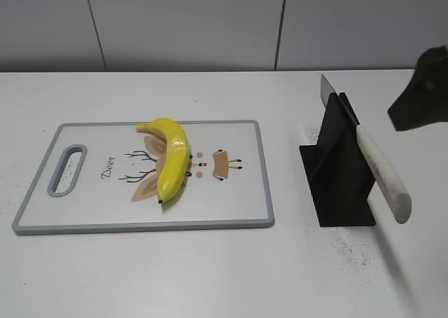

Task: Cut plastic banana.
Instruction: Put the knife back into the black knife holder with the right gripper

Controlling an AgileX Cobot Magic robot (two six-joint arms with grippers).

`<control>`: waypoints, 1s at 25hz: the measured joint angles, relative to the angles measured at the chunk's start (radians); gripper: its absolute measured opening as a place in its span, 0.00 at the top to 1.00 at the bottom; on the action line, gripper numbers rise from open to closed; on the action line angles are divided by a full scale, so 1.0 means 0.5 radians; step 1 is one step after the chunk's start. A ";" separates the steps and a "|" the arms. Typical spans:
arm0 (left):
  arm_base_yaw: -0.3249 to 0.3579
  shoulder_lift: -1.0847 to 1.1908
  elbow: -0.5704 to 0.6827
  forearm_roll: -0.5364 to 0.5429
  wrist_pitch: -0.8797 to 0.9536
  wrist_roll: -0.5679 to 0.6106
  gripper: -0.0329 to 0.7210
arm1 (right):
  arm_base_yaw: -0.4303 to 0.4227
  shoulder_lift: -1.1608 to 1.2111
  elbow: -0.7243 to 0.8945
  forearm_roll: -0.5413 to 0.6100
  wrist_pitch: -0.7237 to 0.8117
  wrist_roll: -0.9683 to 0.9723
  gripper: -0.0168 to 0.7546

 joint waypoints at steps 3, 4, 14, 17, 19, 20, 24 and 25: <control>0.000 0.000 0.000 0.000 0.000 0.000 0.12 | 0.000 -0.266 0.000 0.000 0.000 -0.065 0.21; 0.000 0.000 0.000 0.000 0.000 0.000 0.11 | 0.000 -0.346 0.000 0.000 0.000 -0.075 0.21; 0.000 0.000 0.000 0.000 0.000 0.000 0.15 | 0.000 -1.103 0.207 0.000 -0.002 -0.365 0.21; 0.000 0.000 0.000 0.000 0.000 0.000 0.16 | 0.000 -1.291 0.445 0.000 -0.002 -0.466 0.21; 0.000 0.000 0.000 0.000 0.000 0.000 0.17 | 0.000 -1.416 0.617 0.000 0.000 -0.497 0.21; 0.000 0.000 0.000 0.000 0.000 0.000 0.17 | 0.000 -1.481 0.712 0.002 0.000 -0.502 0.21; 0.000 0.000 0.000 0.000 0.000 0.000 0.17 | 0.000 -1.730 1.010 0.006 0.016 -0.509 0.21; 0.000 0.000 0.000 0.000 0.000 0.000 0.17 | 0.000 -1.780 1.055 0.006 0.045 -0.509 0.21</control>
